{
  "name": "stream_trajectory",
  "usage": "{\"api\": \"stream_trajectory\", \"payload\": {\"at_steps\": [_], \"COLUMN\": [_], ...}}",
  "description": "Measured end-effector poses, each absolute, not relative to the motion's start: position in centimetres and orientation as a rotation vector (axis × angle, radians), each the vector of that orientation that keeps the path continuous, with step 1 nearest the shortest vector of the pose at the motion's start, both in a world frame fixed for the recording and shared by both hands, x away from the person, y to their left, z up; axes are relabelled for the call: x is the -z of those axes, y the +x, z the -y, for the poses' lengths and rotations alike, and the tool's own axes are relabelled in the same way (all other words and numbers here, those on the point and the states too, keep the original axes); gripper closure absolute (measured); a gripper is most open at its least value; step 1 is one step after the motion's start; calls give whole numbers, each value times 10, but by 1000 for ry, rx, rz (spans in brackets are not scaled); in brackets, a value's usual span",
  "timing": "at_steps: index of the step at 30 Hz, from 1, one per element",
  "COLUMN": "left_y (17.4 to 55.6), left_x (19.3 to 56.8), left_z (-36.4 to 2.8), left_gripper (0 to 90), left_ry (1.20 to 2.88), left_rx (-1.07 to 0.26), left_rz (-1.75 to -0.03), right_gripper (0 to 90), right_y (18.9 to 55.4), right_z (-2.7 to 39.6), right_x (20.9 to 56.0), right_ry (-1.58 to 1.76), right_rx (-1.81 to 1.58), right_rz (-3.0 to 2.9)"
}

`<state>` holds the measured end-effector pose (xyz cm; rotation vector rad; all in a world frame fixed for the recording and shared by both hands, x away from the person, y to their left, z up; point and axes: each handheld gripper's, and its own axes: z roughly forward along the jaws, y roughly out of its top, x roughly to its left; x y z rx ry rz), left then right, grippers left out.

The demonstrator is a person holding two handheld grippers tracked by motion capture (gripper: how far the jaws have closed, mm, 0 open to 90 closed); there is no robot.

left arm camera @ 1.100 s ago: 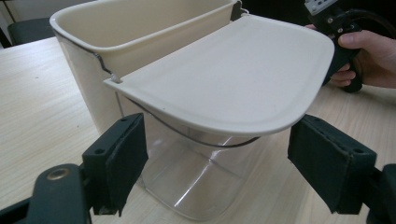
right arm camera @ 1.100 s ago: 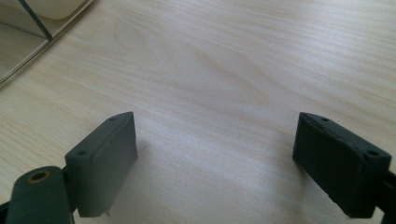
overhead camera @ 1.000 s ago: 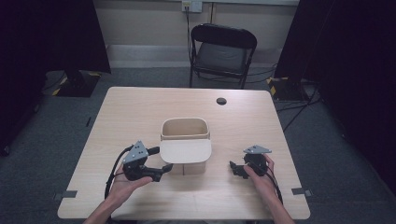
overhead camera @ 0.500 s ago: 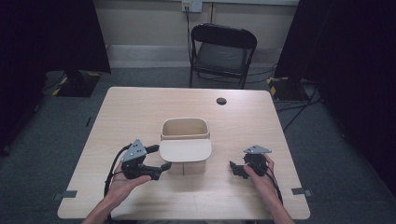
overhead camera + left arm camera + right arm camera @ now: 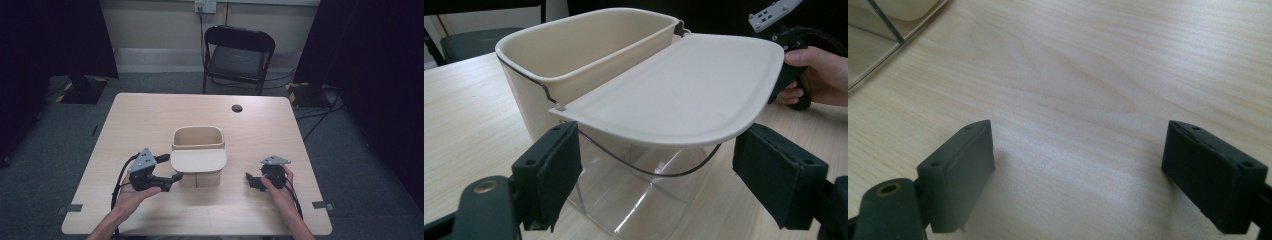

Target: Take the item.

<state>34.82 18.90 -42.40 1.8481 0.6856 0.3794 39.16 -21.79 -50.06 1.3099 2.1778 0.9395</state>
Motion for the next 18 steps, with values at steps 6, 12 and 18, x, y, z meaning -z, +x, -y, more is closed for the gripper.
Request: {"api": "stream_trajectory", "payload": {"at_steps": [6, 12, 18], "left_y": [349, 350, 350], "left_x": [423, 419, 417], "left_z": [-187, -188, -187], "left_gripper": [195, 197, 210], "left_ry": [1831, 1830, 1830], "left_rx": [-369, -379, -384], "left_rz": [-699, -686, -678], "right_gripper": [128, 128, 128], "right_y": [392, 392, 392], "right_z": [218, 218, 218], "right_x": [501, 501, 501], "right_ry": [1310, 1310, 1310], "right_rx": [-940, -939, -939], "right_rz": [-2178, -2178, -2178]}}
